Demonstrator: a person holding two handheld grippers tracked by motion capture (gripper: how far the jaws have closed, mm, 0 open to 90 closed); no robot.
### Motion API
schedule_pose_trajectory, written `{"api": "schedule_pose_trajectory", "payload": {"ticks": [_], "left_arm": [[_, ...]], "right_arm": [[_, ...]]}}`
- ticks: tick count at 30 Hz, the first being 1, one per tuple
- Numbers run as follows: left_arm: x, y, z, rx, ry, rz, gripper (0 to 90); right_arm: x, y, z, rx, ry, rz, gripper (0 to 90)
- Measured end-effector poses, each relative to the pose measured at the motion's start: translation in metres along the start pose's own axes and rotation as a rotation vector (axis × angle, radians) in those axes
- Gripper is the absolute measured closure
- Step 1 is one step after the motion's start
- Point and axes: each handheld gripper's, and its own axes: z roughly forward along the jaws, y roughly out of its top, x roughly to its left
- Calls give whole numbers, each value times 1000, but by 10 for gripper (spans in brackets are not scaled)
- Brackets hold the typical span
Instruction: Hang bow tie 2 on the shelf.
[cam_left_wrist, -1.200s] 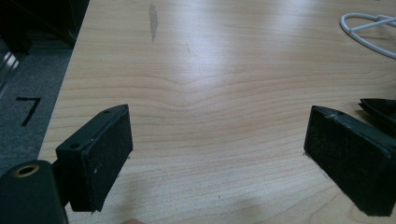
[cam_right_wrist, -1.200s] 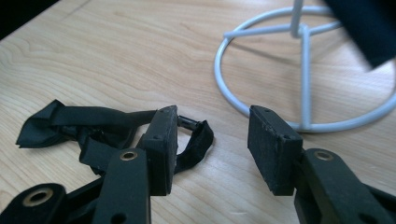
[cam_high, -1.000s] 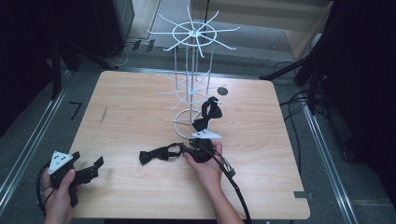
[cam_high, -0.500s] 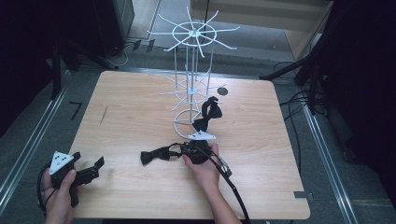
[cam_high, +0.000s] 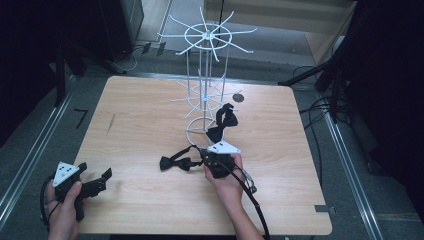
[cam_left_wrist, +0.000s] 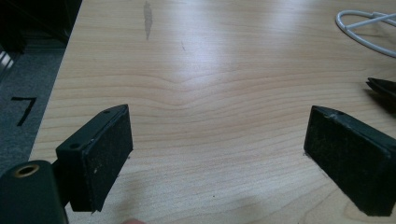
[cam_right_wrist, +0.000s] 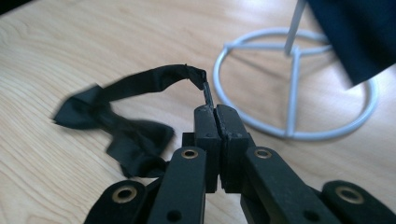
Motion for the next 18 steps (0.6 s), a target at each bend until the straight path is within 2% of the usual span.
{"api": "schedule_pose_trajectory", "payload": {"ticks": [1,2,10,16,18], "left_arm": [[0,0,0,0,0,0,84],[0,0,0,-1,1,2,84],[0,0,0,0,0,3,84],[0,0,0,1,-3,2,84],[0,0,0,-1,-2,1,84]], "right_arm": [[0,0,0,0,0,0,894],[0,3,-8,-33,-2,-15,895],[-3,12,-32,-102,-13,-48,897],[-6,17,-44,-126,-23,-64,898],[-7,20,-52,-138,-10,-68,898]]}}
